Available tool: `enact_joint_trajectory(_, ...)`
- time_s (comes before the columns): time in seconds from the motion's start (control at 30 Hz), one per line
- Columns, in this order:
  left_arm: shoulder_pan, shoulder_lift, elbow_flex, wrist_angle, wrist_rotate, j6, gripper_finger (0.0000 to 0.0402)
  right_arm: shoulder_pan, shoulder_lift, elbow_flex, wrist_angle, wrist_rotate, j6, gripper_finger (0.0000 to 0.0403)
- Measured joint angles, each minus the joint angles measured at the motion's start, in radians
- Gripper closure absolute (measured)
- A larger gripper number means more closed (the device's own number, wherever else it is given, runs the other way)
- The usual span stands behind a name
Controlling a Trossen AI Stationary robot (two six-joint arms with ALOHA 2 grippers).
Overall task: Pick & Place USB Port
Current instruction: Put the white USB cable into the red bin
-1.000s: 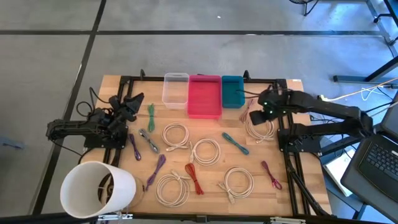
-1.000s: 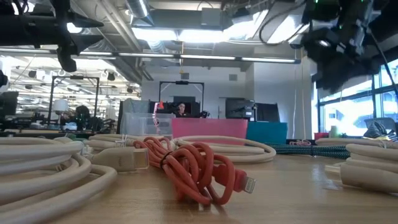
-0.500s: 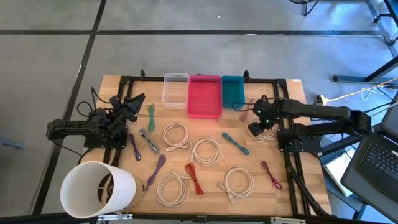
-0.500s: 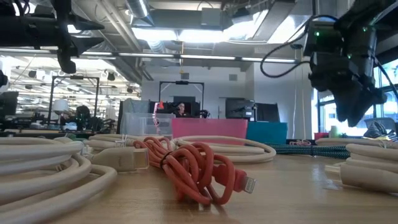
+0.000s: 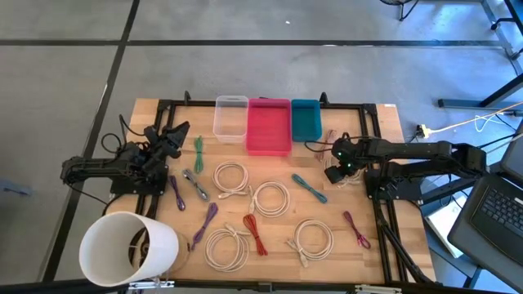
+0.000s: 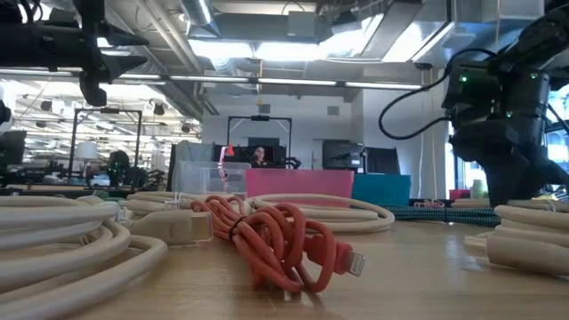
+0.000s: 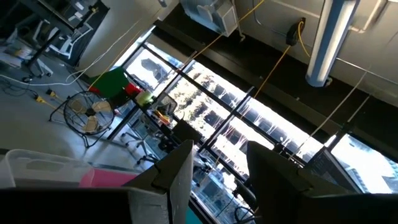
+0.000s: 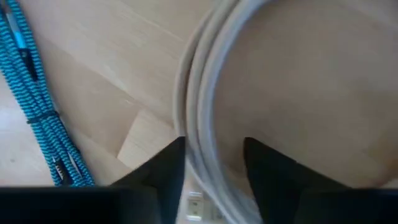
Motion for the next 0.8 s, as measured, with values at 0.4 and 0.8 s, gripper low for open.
enact_joint_trajectory(0.4, 0.000, 0.000, 0.000, 0.000, -0.002, 0.000, 0.0258, 0.034, -0.111, 0.254, -0.209, 0.219, 0.104, 0.0388)
enact_joint_trajectory(0.8, 0.000, 0.000, 0.000, 0.000, -0.064, 0.000, 0.0258, 0.005, 0.060, 0.757, 0.078, 0.248, -0.283, 0.0388)
